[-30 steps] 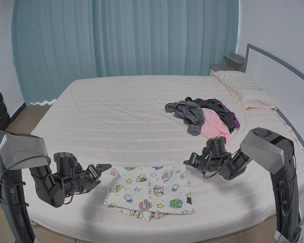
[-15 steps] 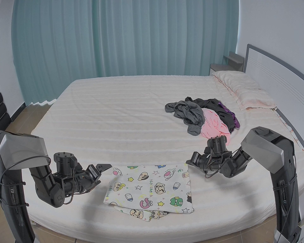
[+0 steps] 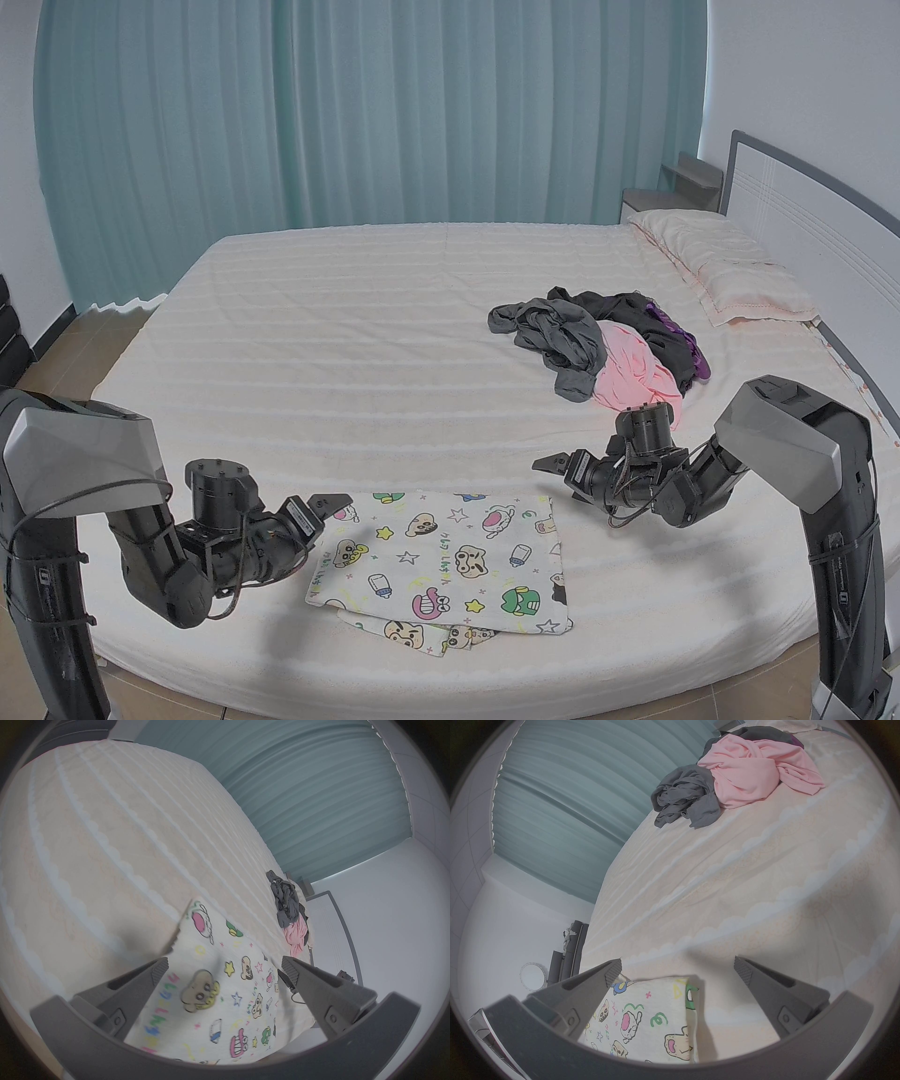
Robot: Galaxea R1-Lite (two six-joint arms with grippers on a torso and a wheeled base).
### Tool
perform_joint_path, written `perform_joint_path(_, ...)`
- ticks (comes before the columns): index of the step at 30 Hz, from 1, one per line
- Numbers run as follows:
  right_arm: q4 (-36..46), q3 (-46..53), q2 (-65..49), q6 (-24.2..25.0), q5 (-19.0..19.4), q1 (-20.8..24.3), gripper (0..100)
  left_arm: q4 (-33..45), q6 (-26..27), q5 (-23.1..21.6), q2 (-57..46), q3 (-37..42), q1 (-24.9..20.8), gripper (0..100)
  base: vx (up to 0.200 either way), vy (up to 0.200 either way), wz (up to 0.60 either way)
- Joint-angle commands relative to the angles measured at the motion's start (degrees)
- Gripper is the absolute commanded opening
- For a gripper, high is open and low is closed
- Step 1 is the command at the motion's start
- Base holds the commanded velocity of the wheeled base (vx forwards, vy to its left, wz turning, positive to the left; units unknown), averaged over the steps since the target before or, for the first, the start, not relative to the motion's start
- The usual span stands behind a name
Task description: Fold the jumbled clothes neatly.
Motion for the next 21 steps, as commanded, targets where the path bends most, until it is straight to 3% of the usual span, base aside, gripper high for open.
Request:
perform_joint_path(1,-0.2,0.3,-0.2,0.0,0.0,0.0,100,0.1,-6.9,5.4,-0.7,-2.1,-7.6,100,0.000,0.000,0.00)
perform_joint_path(3,-0.2,0.4,-0.2,-0.1,0.0,0.0,100,0.1,-7.1,6.6,-0.4,-2.6,-9.2,100,0.000,0.000,0.00)
perform_joint_path(5,-0.2,0.5,-0.2,-0.1,0.0,0.0,100,0.1,-7.1,13.0,2.4,-5.7,-10.3,100,0.000,0.000,0.00)
perform_joint_path(7,-0.3,0.7,-0.2,-0.1,0.0,0.1,100,0.1,-7.3,16.3,4.4,-7.7,-10.3,100,0.000,0.000,0.00)
perform_joint_path(16,-0.2,0.8,-0.3,-0.1,0.0,0.1,100,3.3,-5.5,17.0,5.9,-8.1,-12.2,100,0.000,0.000,0.00)
perform_joint_path(17,-0.2,0.8,-0.3,-0.1,0.0,0.0,100,8.4,-2.9,17.2,5.8,-8.2,-13.4,100,0.000,0.000,0.00)
perform_joint_path(21,-0.2,0.8,-0.3,0.0,0.0,0.0,100,10.8,-1.1,17.8,6.3,-8.8,-14.0,100,0.000,0.000,0.00)
